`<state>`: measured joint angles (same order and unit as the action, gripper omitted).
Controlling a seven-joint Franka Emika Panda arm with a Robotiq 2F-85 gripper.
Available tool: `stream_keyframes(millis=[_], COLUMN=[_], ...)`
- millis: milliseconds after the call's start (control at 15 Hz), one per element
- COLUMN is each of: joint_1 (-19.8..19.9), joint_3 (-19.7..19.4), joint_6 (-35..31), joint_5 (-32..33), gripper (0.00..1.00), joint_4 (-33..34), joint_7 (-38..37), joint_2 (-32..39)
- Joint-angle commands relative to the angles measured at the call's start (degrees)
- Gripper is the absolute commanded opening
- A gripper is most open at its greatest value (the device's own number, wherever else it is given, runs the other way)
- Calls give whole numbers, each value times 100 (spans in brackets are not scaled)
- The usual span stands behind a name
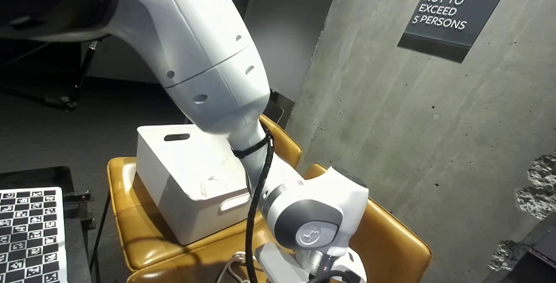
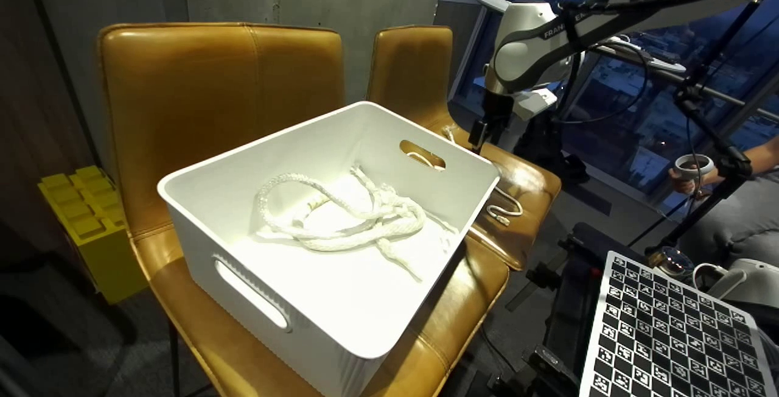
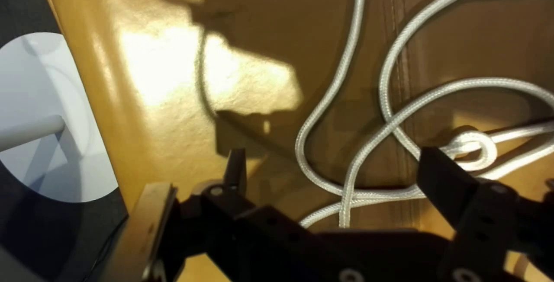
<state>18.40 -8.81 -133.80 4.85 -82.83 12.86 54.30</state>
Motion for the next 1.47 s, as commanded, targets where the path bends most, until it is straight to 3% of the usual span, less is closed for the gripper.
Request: stream_keyframes(millis=[0,533,1400], joint_1=[-1,-135,63], joint_3=[5,-19,-125], joint_6=[193,264,650], joint_5=[-6,25,86], gripper=[100,100,100], joint_4=[664,1389,2563], joint_7=[-128,-346,-309], joint_2=[433,1035,1728])
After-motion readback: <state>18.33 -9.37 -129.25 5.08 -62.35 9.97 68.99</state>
